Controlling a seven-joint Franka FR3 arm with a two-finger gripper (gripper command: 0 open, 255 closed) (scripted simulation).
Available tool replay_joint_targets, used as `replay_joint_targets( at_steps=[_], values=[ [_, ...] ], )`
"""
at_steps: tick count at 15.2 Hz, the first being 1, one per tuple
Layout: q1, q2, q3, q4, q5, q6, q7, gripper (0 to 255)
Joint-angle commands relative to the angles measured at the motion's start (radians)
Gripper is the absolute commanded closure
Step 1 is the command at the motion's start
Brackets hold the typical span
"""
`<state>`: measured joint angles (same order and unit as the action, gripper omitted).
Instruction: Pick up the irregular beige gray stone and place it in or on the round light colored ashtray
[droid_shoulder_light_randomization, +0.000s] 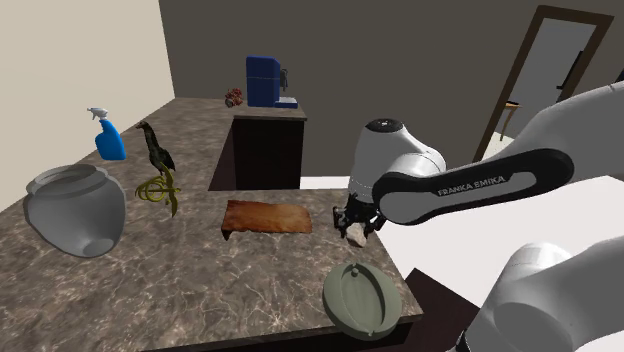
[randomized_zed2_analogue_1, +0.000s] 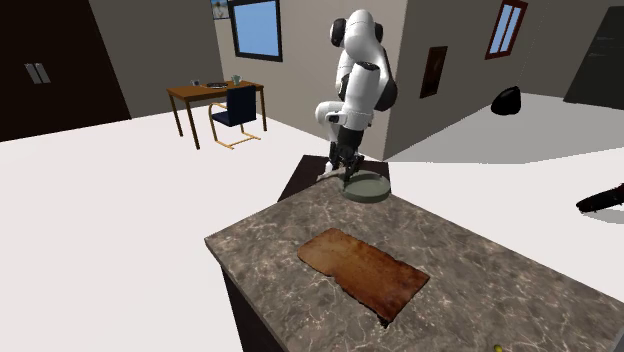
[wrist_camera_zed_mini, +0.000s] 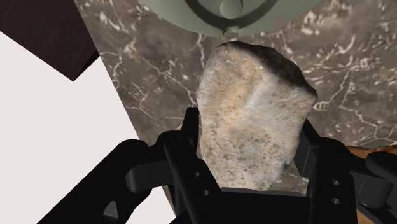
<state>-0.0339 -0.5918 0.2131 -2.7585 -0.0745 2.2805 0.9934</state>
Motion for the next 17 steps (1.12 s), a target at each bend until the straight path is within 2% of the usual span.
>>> replay_joint_targets(
  at_steps=[1,10,17],
  values=[
    [0.034,-0.063,0.022,-0.034,0.027,-0.033,0.028,255],
    [0.253,-0.321,0.169,-0.148,0.189,-0.208,0.218,255],
    [0.257,-0.262,0.2,-0.215,0.207,-0.084,0.238,255]
  ],
)
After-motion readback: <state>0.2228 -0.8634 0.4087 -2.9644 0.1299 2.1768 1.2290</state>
